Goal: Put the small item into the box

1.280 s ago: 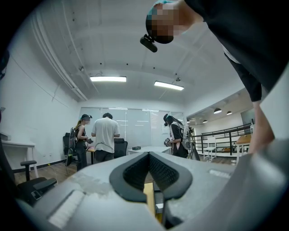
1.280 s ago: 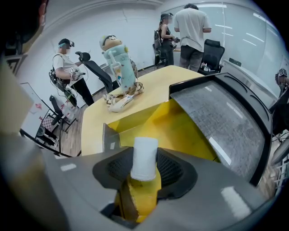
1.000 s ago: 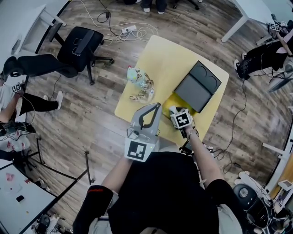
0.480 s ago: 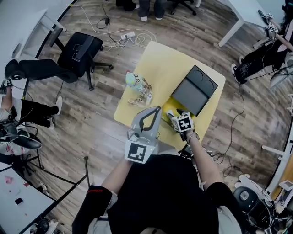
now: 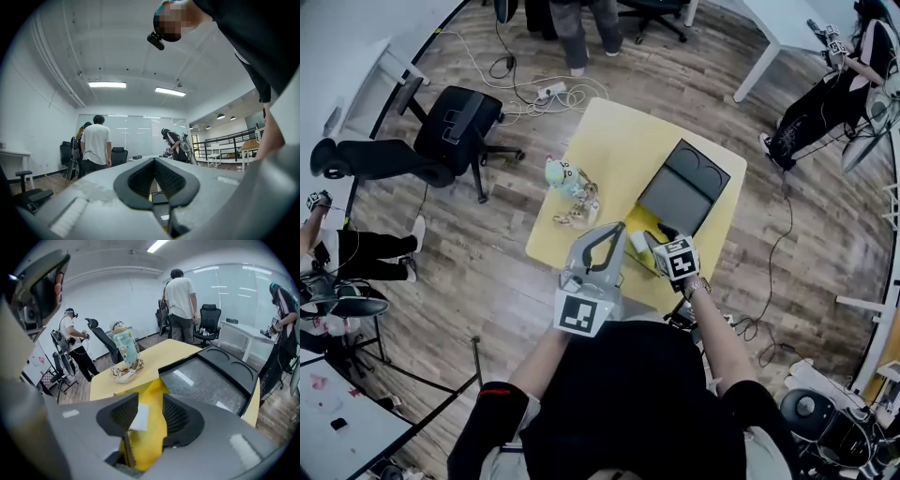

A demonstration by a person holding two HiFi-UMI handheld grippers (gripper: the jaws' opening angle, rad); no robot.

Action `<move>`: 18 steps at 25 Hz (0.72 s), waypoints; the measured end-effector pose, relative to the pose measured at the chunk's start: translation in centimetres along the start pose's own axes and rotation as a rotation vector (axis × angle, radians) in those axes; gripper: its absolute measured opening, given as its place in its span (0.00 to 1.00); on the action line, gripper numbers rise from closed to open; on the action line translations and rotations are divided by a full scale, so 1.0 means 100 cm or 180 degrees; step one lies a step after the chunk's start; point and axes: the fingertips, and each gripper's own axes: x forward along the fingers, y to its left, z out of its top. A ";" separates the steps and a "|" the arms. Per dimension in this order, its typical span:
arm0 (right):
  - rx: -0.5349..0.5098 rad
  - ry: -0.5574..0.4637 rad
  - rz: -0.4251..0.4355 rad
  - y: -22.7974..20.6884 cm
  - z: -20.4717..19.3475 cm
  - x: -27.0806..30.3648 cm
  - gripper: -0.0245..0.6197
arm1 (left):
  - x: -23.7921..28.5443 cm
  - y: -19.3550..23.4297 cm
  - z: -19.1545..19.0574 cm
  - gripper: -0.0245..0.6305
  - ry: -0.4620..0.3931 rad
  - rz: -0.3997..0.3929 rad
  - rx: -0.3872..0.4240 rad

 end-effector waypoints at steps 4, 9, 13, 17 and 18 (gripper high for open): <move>-0.0098 -0.0259 -0.0032 -0.003 0.018 -0.028 0.24 | 0.003 -0.007 0.008 0.04 -0.0081 -0.0021 0.0108; -0.0159 -0.0589 -0.0127 -0.005 0.036 -0.064 0.15 | 0.000 -0.017 0.001 0.04 0.0039 0.0044 -0.0160; -0.0194 -0.0850 -0.0252 -0.012 0.051 -0.091 0.06 | 0.003 -0.025 0.002 0.04 0.0108 0.0051 -0.0341; -0.0230 -0.1136 -0.0353 -0.014 0.072 -0.122 0.04 | 0.008 -0.031 0.013 0.04 0.0046 -0.0032 -0.0262; -0.0236 -0.1215 -0.0375 -0.014 0.078 -0.131 0.04 | 0.009 -0.033 0.016 0.04 0.0020 -0.0049 -0.0241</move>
